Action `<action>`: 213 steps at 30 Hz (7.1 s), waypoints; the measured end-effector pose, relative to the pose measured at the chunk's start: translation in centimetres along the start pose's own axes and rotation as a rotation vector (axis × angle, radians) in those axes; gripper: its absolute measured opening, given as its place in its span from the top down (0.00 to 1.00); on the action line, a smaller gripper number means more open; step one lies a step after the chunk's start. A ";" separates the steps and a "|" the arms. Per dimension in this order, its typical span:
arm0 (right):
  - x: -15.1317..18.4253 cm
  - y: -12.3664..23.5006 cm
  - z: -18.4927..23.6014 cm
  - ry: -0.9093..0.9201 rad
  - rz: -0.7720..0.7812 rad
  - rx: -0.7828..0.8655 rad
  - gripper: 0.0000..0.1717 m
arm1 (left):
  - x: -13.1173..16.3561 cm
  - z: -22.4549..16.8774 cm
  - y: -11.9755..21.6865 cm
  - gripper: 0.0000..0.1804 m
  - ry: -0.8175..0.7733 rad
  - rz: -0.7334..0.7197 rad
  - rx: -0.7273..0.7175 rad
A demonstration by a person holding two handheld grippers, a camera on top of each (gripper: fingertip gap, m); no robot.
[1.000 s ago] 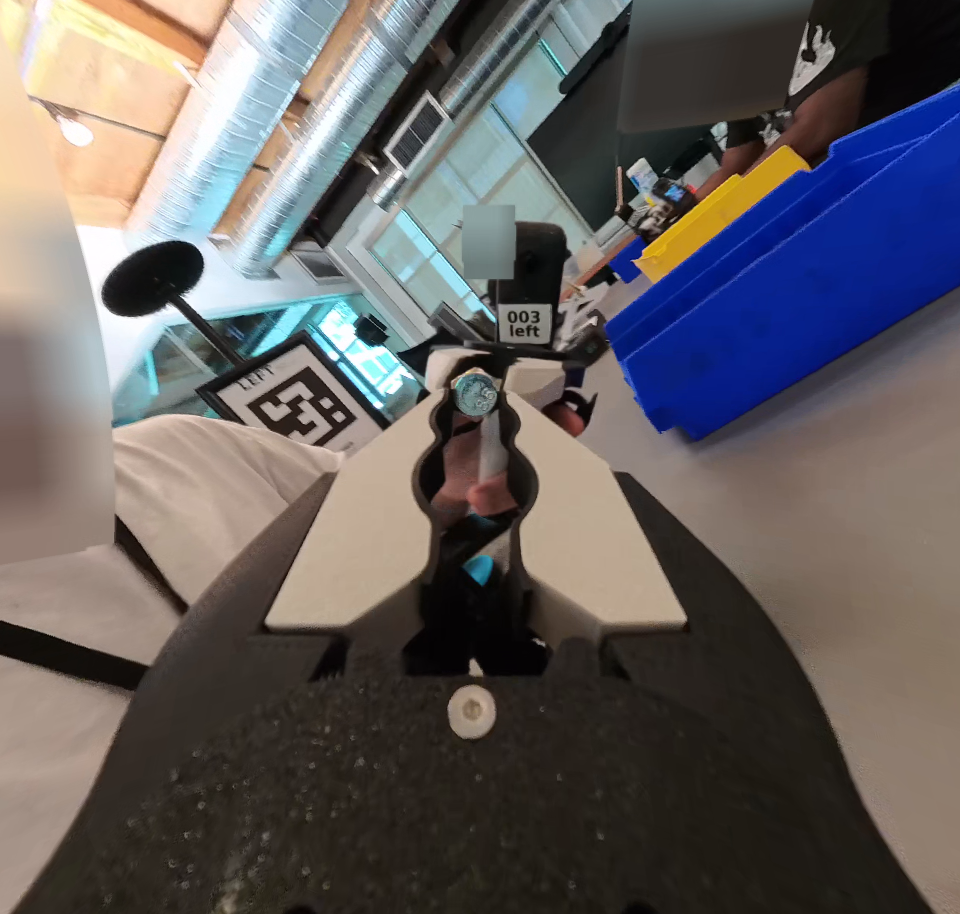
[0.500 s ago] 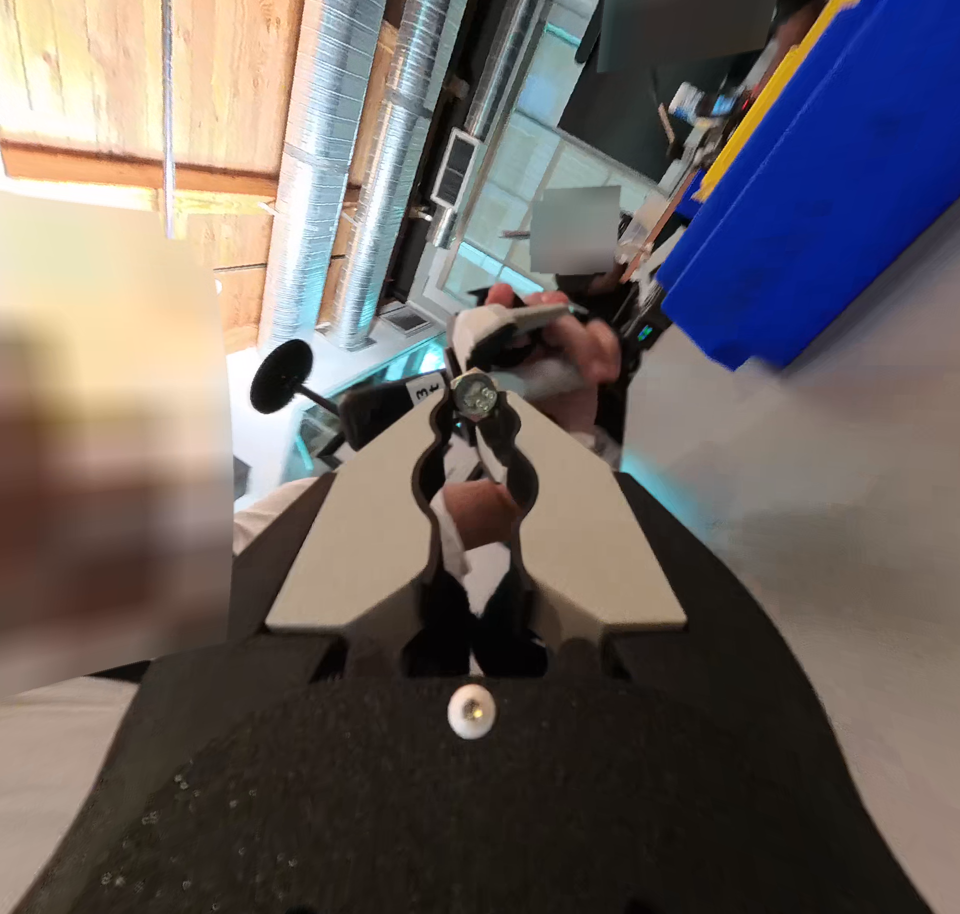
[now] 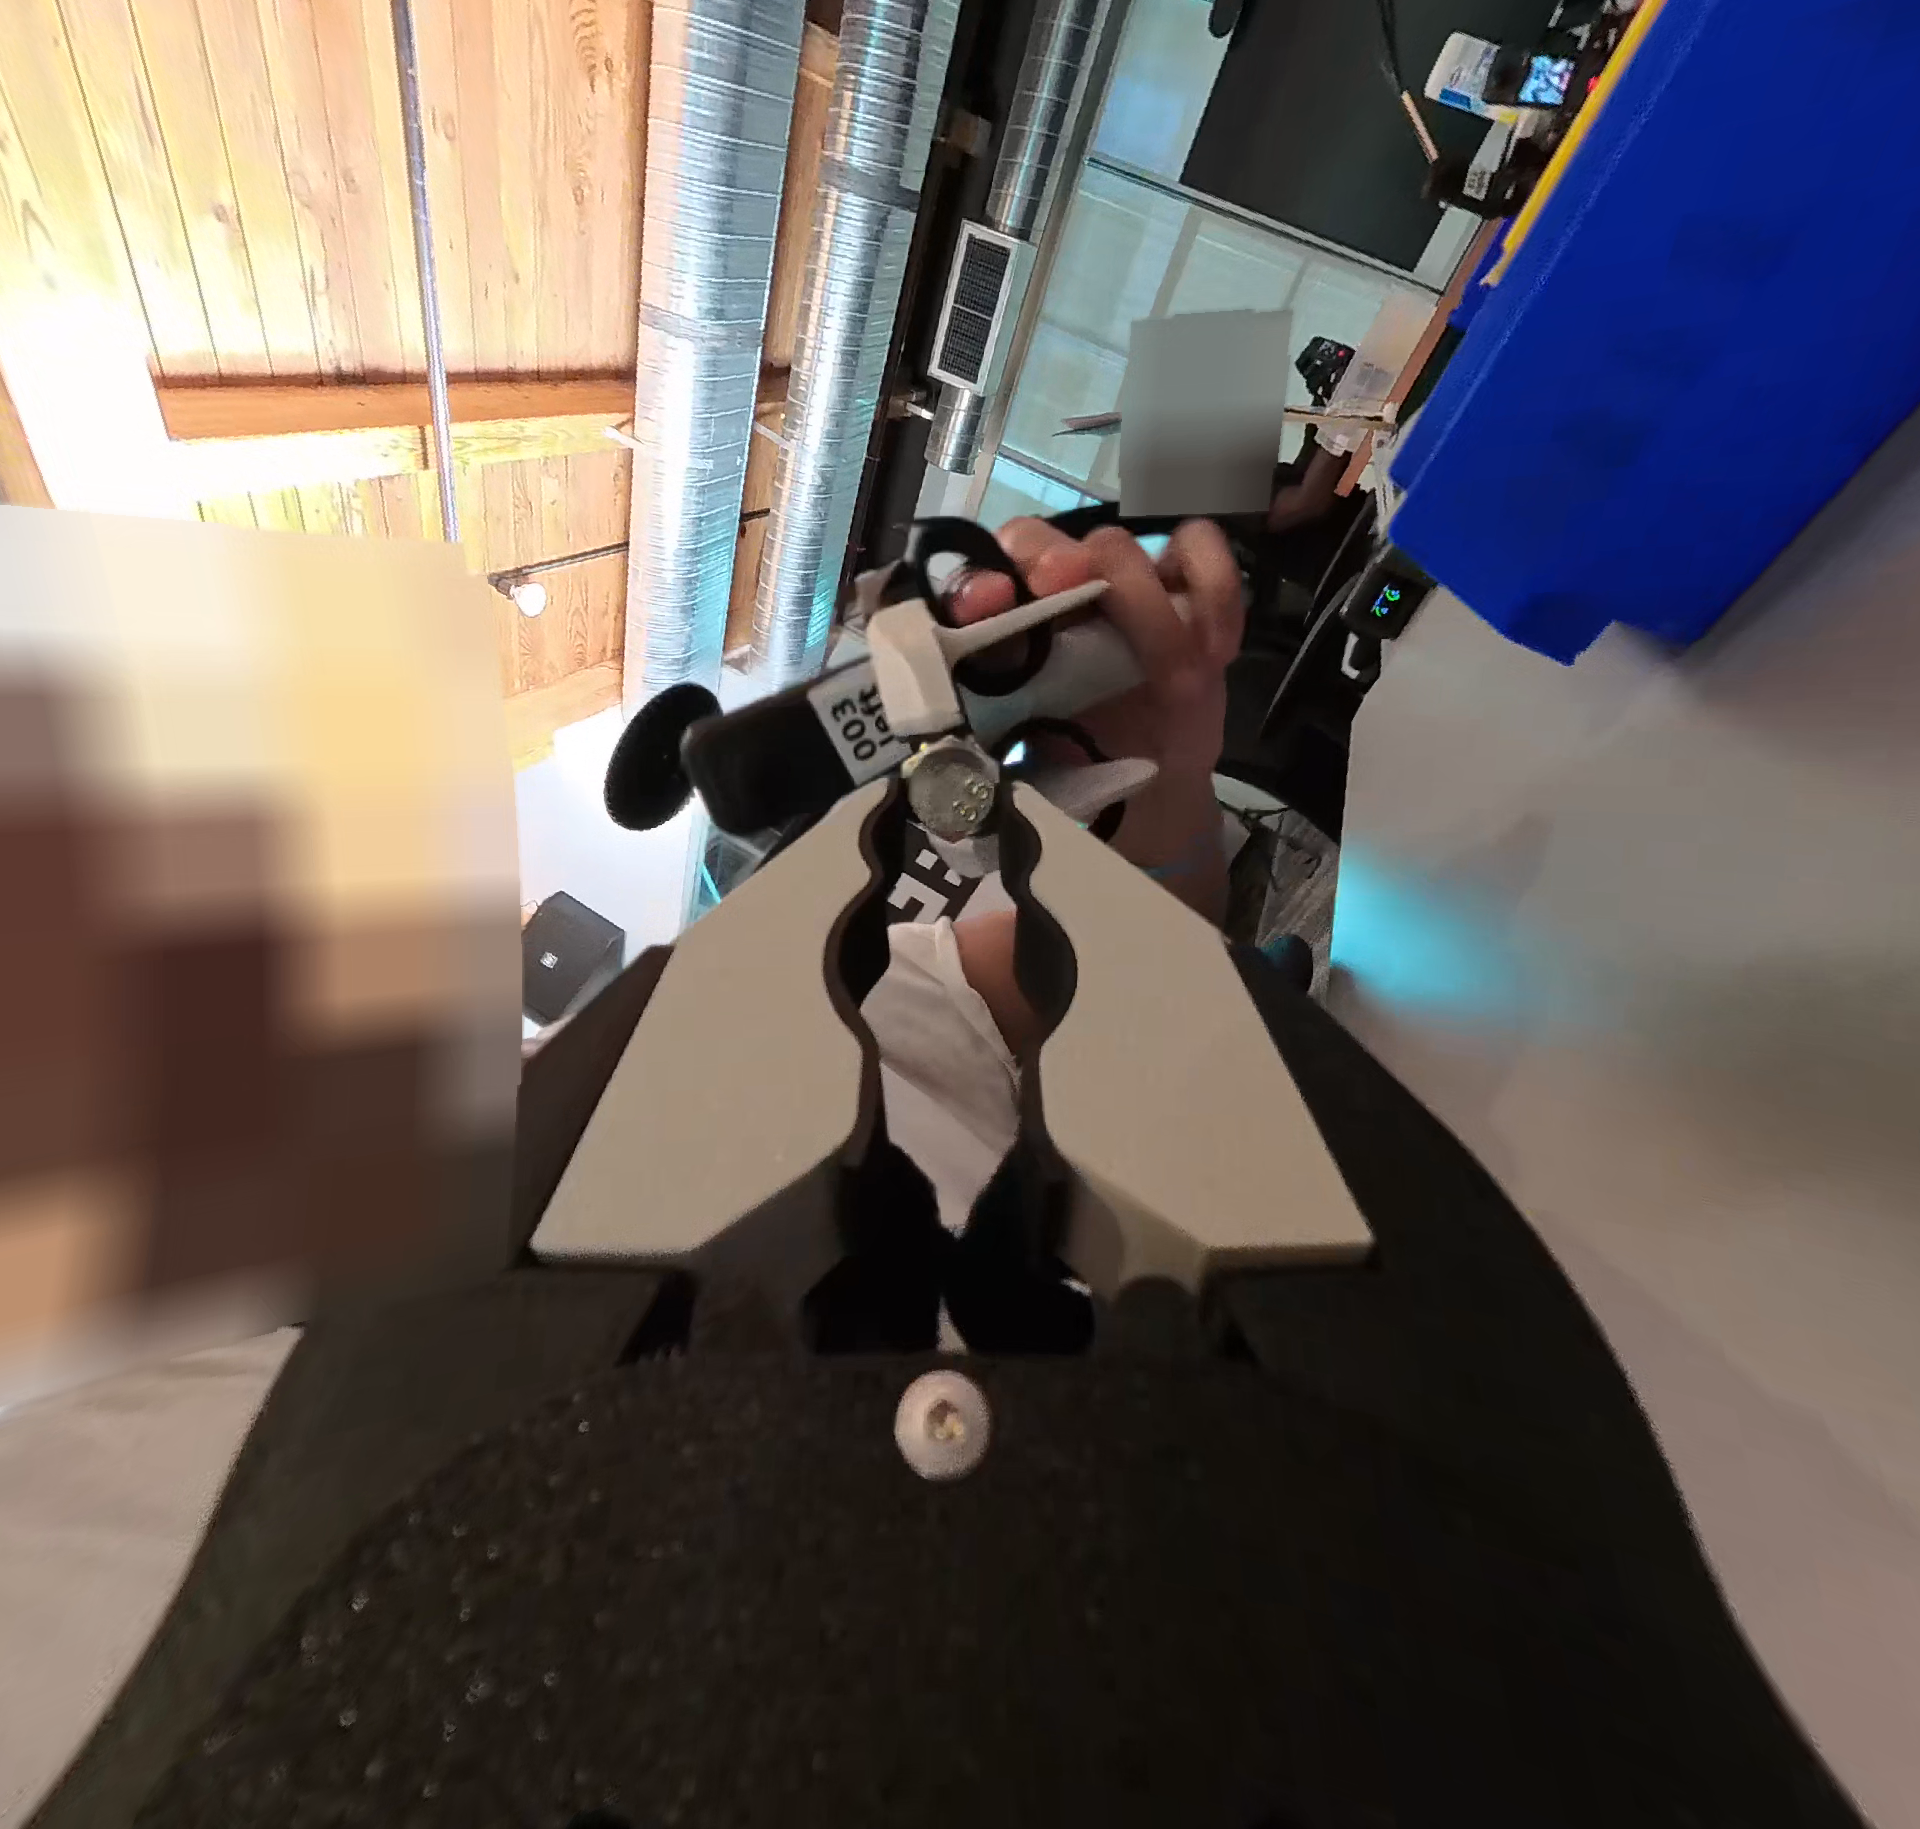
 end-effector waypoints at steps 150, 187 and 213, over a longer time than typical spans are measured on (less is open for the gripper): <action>0.9 -0.4 1.8 0.487 0.112 0.094 0.90 | -2.0 1.2 1.4 0.91 0.680 -0.163 0.290; 0.9 -0.4 1.3 0.394 0.084 0.043 0.90 | -1.4 0.2 1.5 0.88 -0.201 -0.216 0.149; -1.1 0.6 1.5 0.969 0.014 0.292 0.90 | -0.7 2.2 0.1 0.91 1.831 -0.419 0.351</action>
Point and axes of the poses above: each gripper's, where its closed fingertips meet, y back along the fingers, x out of its underside, z = x × y across the jaws, the point moved 1 cm from there along y, back along the fingers, and after that the axes turned 2 degrees about -z, right-handed, at the moved point
